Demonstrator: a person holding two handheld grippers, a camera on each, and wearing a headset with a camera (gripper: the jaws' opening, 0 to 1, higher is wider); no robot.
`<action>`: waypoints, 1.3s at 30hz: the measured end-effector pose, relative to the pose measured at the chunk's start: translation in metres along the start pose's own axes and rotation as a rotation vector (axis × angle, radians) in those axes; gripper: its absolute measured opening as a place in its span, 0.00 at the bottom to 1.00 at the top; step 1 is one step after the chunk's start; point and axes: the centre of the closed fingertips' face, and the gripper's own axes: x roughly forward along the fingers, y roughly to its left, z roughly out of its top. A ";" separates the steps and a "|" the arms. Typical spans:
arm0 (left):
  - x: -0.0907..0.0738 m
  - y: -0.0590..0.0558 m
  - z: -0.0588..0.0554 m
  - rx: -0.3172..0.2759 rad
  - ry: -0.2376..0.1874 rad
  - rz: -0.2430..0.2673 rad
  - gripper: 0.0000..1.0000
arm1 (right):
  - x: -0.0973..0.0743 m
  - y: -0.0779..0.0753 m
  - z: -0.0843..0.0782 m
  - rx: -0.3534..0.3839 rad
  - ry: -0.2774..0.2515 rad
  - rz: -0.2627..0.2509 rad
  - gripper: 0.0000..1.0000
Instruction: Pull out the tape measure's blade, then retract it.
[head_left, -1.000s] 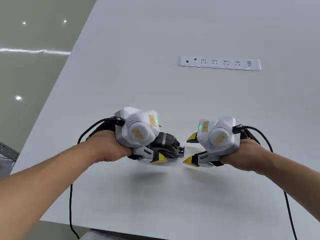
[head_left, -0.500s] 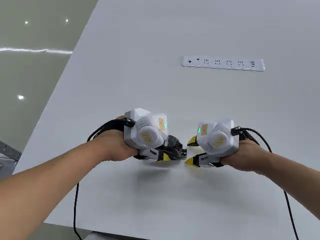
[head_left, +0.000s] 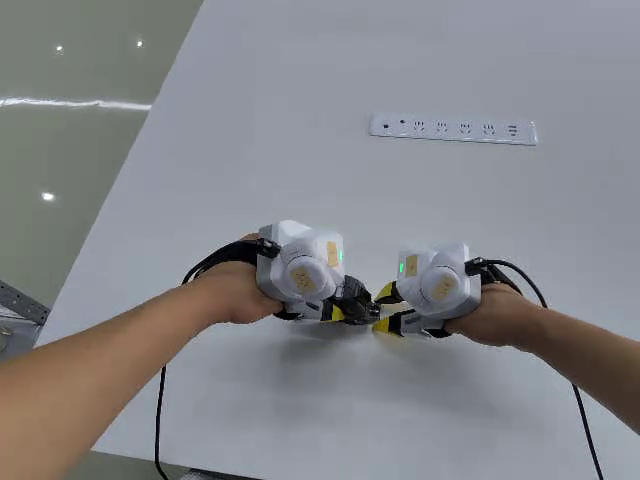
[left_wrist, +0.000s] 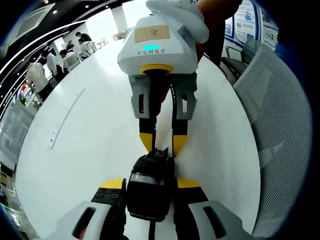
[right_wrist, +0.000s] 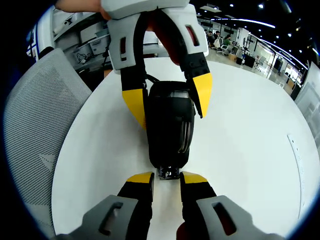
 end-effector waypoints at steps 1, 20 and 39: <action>0.000 0.000 0.000 0.001 0.000 -0.001 0.33 | 0.000 0.000 0.000 0.001 0.000 -0.001 0.17; 0.001 0.000 -0.001 0.008 0.008 -0.028 0.31 | 0.001 -0.002 0.000 -0.013 0.012 0.031 0.14; 0.001 0.001 -0.001 0.016 0.014 -0.033 0.30 | -0.003 -0.002 -0.003 -0.037 0.014 0.029 0.11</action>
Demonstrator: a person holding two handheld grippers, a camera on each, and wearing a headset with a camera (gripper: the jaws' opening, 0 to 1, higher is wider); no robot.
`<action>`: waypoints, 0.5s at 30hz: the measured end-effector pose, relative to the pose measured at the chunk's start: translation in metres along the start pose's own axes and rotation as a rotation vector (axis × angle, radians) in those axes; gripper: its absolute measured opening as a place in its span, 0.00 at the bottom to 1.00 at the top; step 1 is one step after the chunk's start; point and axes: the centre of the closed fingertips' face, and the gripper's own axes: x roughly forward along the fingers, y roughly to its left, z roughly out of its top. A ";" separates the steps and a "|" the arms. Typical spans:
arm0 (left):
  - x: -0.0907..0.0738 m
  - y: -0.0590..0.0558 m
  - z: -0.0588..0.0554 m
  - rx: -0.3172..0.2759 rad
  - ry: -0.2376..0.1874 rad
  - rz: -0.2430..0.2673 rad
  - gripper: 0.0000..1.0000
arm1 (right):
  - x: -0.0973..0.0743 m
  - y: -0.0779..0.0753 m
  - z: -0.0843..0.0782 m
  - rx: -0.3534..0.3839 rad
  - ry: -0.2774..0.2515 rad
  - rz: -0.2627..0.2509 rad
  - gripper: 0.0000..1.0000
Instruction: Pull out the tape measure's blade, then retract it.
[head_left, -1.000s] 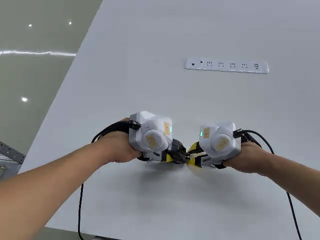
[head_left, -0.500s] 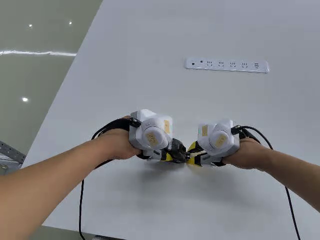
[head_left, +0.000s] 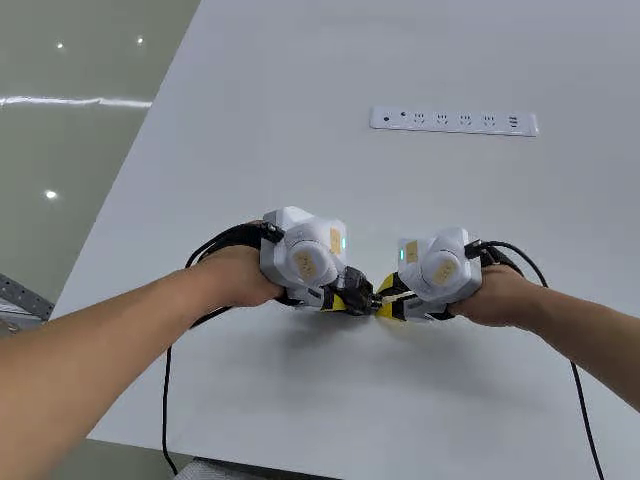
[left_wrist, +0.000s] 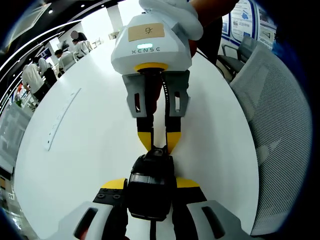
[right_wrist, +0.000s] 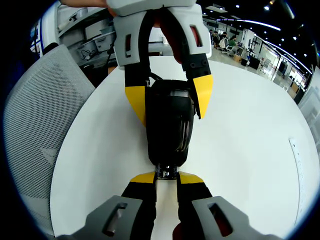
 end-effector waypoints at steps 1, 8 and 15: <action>0.000 0.000 0.000 0.001 0.000 0.000 0.30 | -0.001 0.000 -0.001 0.000 0.000 0.000 0.11; 0.002 0.000 -0.001 0.006 0.013 -0.003 0.30 | -0.007 0.001 -0.008 0.018 -0.006 -0.003 0.11; 0.002 -0.001 -0.001 0.004 0.019 -0.003 0.30 | -0.013 0.002 -0.016 0.031 -0.008 -0.010 0.11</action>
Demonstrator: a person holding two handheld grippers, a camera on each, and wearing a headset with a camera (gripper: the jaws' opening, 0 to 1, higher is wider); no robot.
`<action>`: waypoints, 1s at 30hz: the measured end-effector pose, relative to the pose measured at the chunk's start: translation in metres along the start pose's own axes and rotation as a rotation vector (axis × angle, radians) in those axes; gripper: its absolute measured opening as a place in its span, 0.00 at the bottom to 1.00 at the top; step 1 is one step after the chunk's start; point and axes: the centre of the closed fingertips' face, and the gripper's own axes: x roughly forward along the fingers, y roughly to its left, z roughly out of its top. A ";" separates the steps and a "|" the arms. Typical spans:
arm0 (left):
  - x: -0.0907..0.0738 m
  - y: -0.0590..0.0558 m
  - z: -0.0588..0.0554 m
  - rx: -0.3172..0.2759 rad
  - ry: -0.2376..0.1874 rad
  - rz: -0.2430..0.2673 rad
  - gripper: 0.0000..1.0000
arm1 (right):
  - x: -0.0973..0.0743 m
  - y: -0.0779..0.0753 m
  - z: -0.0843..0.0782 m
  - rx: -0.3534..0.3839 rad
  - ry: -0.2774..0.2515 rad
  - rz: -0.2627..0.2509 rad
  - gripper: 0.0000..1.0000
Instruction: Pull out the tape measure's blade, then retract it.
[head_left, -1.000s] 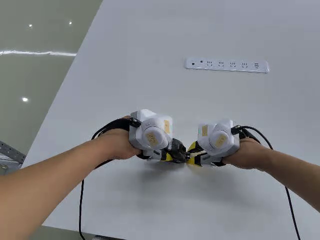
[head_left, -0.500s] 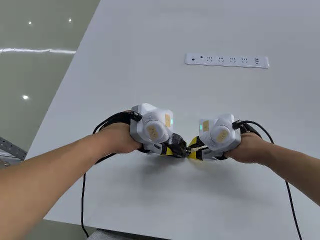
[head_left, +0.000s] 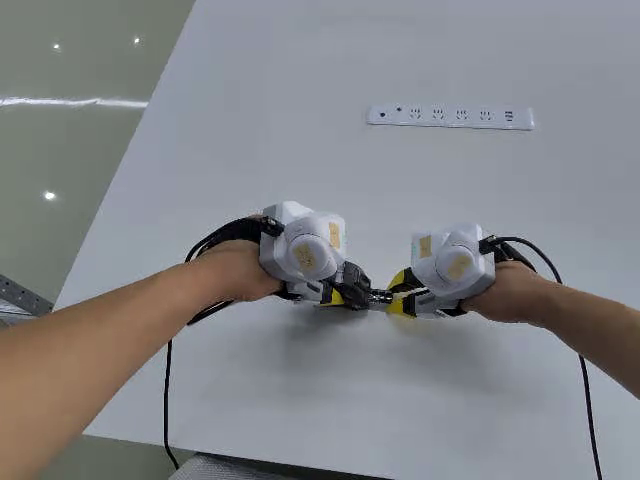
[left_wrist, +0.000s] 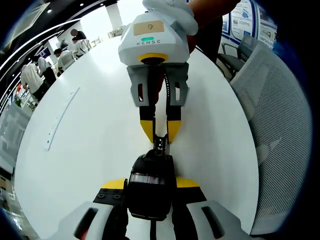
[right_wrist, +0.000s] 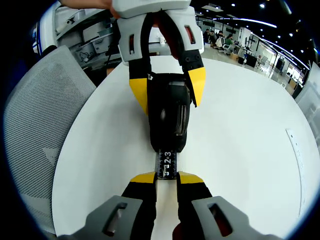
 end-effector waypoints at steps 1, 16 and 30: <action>0.000 0.000 0.000 0.001 0.001 0.000 0.30 | -0.001 0.000 -0.001 0.004 0.001 0.000 0.11; 0.000 0.000 -0.001 -0.005 0.012 0.002 0.29 | -0.013 0.002 -0.016 0.021 0.005 0.009 0.10; 0.000 -0.001 -0.001 0.000 0.020 -0.003 0.29 | -0.024 0.004 -0.032 0.041 0.015 0.008 0.10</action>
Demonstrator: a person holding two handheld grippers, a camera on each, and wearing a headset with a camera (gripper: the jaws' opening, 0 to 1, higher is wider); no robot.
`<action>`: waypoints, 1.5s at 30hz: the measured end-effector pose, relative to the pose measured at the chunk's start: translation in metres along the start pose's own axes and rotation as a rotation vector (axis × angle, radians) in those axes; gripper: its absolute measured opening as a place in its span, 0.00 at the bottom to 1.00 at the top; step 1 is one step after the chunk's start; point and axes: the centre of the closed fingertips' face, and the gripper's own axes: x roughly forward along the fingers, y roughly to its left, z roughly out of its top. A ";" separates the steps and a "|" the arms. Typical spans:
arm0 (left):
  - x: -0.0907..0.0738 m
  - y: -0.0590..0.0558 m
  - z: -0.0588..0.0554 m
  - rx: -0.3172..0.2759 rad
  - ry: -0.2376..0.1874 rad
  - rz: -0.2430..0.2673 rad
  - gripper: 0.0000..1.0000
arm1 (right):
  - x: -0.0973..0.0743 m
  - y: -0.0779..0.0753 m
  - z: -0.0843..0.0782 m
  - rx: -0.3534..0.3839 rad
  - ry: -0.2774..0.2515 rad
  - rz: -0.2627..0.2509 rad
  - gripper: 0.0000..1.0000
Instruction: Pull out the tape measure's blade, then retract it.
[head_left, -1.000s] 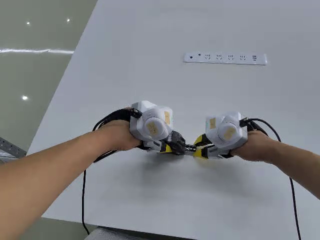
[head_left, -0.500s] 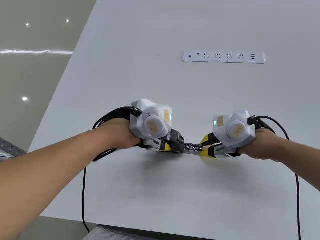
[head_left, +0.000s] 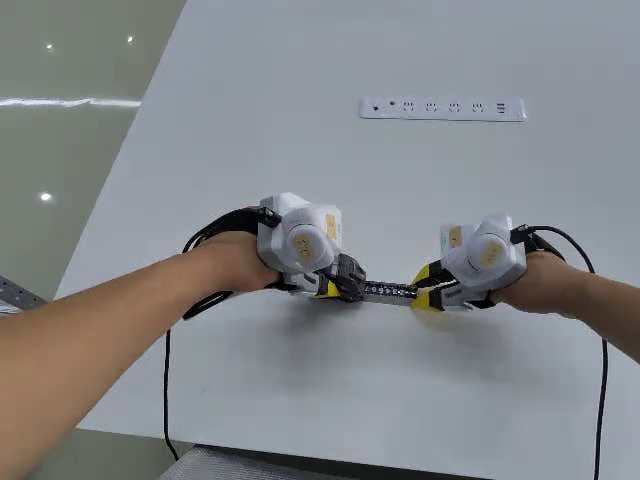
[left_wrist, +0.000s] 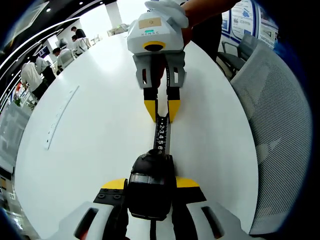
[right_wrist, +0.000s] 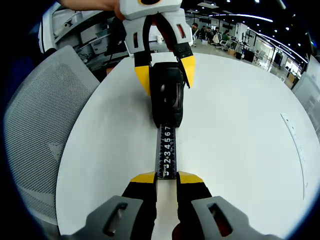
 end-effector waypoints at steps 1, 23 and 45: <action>0.000 0.000 0.000 -0.001 0.001 0.000 0.29 | -0.001 0.000 -0.001 0.001 0.001 -0.001 0.10; 0.000 0.000 0.000 -0.002 0.009 -0.002 0.29 | -0.026 0.001 -0.025 0.023 0.023 -0.005 0.10; 0.000 0.001 0.000 -0.010 0.016 -0.005 0.29 | -0.046 0.001 -0.048 0.046 0.035 -0.012 0.10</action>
